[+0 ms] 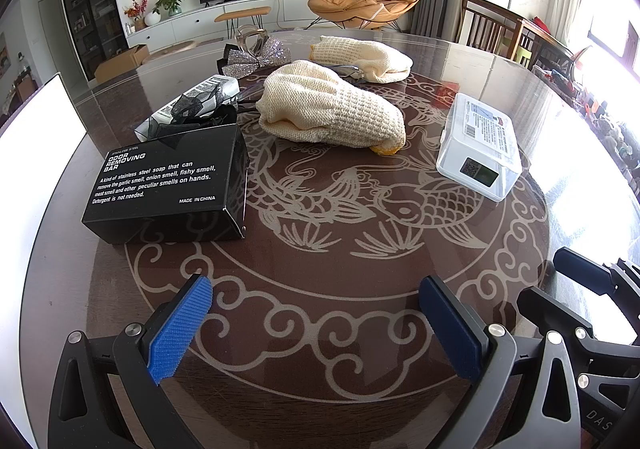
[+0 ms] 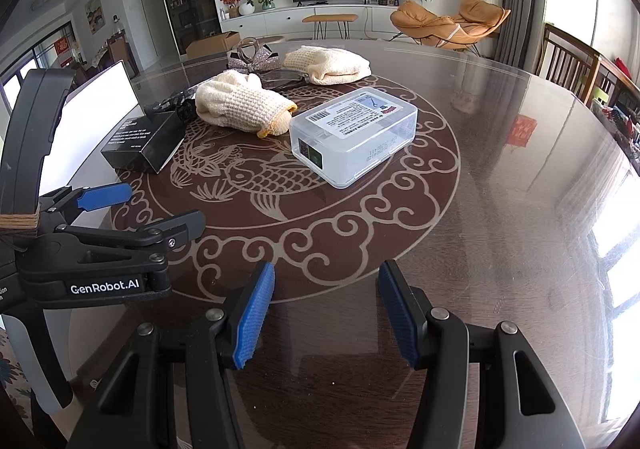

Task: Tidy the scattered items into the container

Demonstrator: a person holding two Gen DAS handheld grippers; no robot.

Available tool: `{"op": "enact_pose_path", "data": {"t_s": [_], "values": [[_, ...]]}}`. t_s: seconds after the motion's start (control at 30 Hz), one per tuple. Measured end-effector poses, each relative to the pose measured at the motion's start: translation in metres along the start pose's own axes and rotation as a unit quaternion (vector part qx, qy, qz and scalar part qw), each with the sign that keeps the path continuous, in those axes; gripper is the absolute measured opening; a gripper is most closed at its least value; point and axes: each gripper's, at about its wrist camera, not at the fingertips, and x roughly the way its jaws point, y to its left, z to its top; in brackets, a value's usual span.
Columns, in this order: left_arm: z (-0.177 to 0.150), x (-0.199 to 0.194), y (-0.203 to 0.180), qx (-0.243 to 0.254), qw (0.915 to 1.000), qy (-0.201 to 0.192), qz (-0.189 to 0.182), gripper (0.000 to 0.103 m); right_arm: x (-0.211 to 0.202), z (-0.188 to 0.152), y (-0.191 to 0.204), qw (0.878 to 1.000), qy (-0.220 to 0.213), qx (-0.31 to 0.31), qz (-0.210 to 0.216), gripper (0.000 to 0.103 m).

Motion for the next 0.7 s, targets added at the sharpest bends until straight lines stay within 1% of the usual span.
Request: {"op": "enact_pose_path", "data": {"t_s": [0.7], "values": [[0.0,0.0001,0.0,0.0,1.0,0.0,0.0,0.103,0.0001,0.0004,-0.0007,1.0,0.0,0.002,0.002,0.056]]}}
